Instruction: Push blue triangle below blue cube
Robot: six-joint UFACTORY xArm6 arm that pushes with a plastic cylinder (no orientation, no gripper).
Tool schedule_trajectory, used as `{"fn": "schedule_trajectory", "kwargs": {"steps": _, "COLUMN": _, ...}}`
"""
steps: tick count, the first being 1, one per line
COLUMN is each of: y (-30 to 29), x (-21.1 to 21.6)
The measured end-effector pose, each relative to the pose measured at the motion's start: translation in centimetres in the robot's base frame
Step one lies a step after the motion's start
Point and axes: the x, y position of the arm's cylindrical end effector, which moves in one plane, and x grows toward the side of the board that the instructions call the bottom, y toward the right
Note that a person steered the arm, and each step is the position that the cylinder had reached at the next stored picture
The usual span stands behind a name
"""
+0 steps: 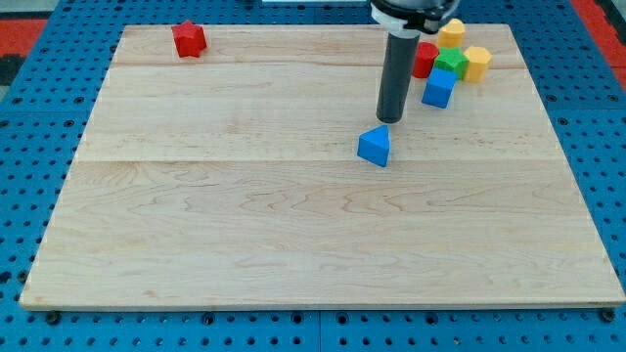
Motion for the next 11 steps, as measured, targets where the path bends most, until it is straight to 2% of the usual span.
{"fn": "schedule_trajectory", "kwargs": {"steps": 1, "y": 5.2, "x": 4.3}}
{"fn": "schedule_trajectory", "kwargs": {"steps": 2, "y": 6.2, "x": 9.8}}
{"fn": "schedule_trajectory", "kwargs": {"steps": 3, "y": 0.1, "x": 9.7}}
{"fn": "schedule_trajectory", "kwargs": {"steps": 5, "y": -8.3, "x": 3.9}}
{"fn": "schedule_trajectory", "kwargs": {"steps": 6, "y": -10.8, "x": 2.7}}
{"fn": "schedule_trajectory", "kwargs": {"steps": 7, "y": -7.9, "x": 7.6}}
{"fn": "schedule_trajectory", "kwargs": {"steps": 8, "y": -1.9, "x": 6.0}}
{"fn": "schedule_trajectory", "kwargs": {"steps": 9, "y": 1.6, "x": 1.0}}
{"fn": "schedule_trajectory", "kwargs": {"steps": 10, "y": 2.4, "x": -4.1}}
{"fn": "schedule_trajectory", "kwargs": {"steps": 11, "y": 3.7, "x": -4.2}}
